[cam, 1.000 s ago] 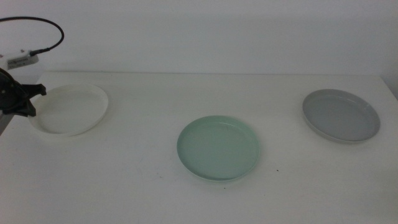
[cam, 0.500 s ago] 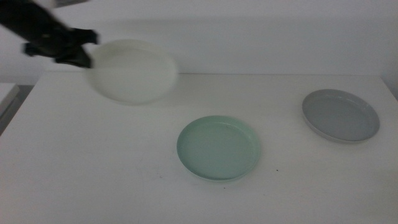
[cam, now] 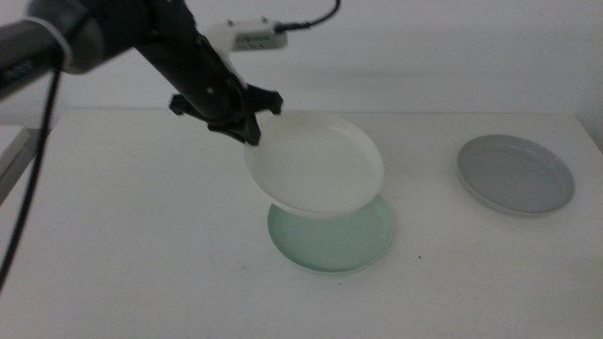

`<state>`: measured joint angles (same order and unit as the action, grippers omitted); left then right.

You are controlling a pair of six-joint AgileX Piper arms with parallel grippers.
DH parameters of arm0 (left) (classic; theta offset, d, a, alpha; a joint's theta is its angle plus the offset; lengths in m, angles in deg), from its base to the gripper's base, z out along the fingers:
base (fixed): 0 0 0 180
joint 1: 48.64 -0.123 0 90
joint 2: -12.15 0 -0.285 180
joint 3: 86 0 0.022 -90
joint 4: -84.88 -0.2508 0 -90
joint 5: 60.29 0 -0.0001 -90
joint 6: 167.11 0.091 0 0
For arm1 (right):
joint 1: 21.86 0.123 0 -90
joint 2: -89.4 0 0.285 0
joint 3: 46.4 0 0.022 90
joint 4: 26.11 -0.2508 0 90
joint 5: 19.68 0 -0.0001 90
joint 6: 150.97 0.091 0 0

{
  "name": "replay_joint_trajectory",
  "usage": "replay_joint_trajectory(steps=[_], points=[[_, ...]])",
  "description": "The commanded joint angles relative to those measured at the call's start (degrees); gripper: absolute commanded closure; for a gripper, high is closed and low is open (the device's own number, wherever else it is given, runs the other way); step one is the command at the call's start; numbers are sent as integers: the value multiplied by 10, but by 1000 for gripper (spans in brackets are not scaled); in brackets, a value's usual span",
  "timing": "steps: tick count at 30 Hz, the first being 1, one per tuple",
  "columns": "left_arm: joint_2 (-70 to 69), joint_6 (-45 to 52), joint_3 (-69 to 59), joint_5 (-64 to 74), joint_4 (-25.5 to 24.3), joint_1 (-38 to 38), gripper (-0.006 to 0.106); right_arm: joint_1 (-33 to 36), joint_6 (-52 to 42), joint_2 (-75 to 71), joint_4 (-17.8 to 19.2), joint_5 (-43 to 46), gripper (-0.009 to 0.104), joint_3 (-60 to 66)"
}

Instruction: Stack the three bowls on top of each other.

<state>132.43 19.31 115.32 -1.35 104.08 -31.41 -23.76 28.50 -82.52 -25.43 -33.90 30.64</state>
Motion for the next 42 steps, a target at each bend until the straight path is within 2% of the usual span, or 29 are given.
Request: replay_joint_trajectory(steps=[1, 9, 15, 19, 22, 24, 27, 31, 36, 39, 42], points=[[15, -9, -1, -7, -1, 13, 102, -4, -3, -3, 5, 5, 4, 2], [67, -1, -1, -26, 38, 33, 102, -4, -3, -3, 5, 5, 4, 2], [93, 1, -1, -30, 39, 39, 102, -4, -3, -3, 5, 5, 4, 2], [95, 2, -1, -34, 32, 39, 97, -4, -3, -3, 5, 5, 4, 2], [95, 2, -1, -35, 21, 39, 86, -4, -3, -3, 5, 5, 4, 2], [94, 9, -1, -34, 18, 38, 73, -4, -3, -3, 5, 5, 4, 2], [91, 44, 1, -20, 28, 35, 48, -4, -3, -3, 5, 5, 4, 2], [67, 59, 2, 14, 49, 14, 6, -4, -3, -3, 5, 5, 4, 2], [-9, 115, -1, 78, 95, -17, 7, -4, -3, -3, 5, 5, 4, 2], [-92, 184, -23, 91, 111, -25, 7, -4, -3, -3, 5, 5, 4, 2], [-210, 202, -76, 58, 123, -29, 7, -4, -3, -3, 5, 5, 4, 2]])
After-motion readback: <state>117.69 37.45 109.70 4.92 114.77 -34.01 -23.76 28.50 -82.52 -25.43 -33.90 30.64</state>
